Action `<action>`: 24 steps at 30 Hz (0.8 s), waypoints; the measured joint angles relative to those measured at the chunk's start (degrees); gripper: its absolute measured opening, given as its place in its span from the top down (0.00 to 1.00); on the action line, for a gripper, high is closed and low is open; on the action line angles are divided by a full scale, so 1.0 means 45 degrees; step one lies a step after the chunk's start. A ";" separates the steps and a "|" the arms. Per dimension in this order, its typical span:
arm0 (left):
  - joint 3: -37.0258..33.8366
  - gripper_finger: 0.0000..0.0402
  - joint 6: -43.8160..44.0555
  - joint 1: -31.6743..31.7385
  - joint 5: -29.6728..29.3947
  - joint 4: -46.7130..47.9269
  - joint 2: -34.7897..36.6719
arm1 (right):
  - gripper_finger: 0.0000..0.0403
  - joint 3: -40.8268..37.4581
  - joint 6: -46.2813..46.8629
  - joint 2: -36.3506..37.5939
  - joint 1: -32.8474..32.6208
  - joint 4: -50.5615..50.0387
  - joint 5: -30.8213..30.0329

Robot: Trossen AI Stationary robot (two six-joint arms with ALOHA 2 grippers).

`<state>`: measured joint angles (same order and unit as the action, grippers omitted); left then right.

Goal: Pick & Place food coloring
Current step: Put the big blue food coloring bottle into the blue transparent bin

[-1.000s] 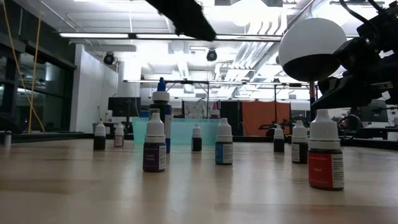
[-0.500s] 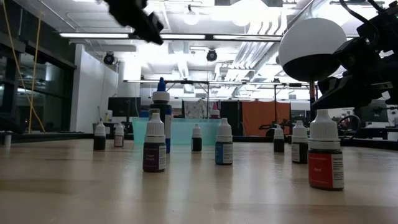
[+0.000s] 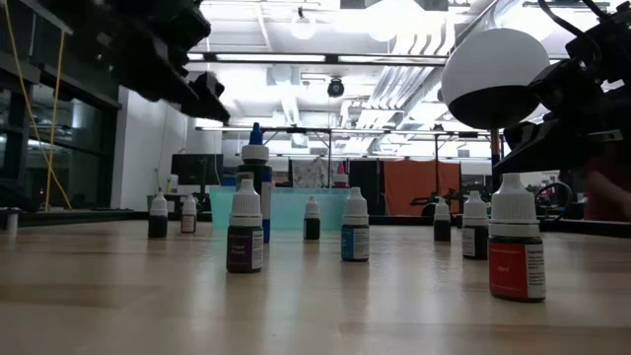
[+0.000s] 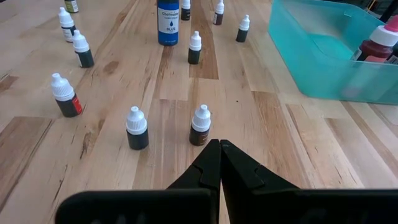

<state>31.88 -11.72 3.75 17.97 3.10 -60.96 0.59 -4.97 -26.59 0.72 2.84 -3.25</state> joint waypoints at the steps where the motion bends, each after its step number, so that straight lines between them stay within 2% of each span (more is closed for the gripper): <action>1: -0.0265 0.31 -0.0002 0.0000 0.0168 -0.0633 -0.0058 | 1.00 -0.0002 0.0000 0.0000 -0.0002 -0.0005 0.0004; 6: -0.1211 0.30 0.0052 -0.0010 0.0240 -0.2941 -0.0778 | 1.00 0.0000 0.0000 -0.0002 0.0000 -0.0019 0.0000; 15: -0.1230 0.30 0.0942 -0.0010 0.0157 -0.5982 -0.2902 | 1.00 -0.0001 0.0000 -0.0005 0.0002 -0.0011 0.0000; 24: -0.1234 0.30 0.1272 -0.0618 0.0218 -0.6894 -0.4022 | 1.00 -0.0002 0.0000 -0.0005 0.0001 -0.0011 0.0005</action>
<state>26.33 -6.00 0.97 18.95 -27.92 -79.05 0.58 -4.97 -26.61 0.73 2.79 -3.22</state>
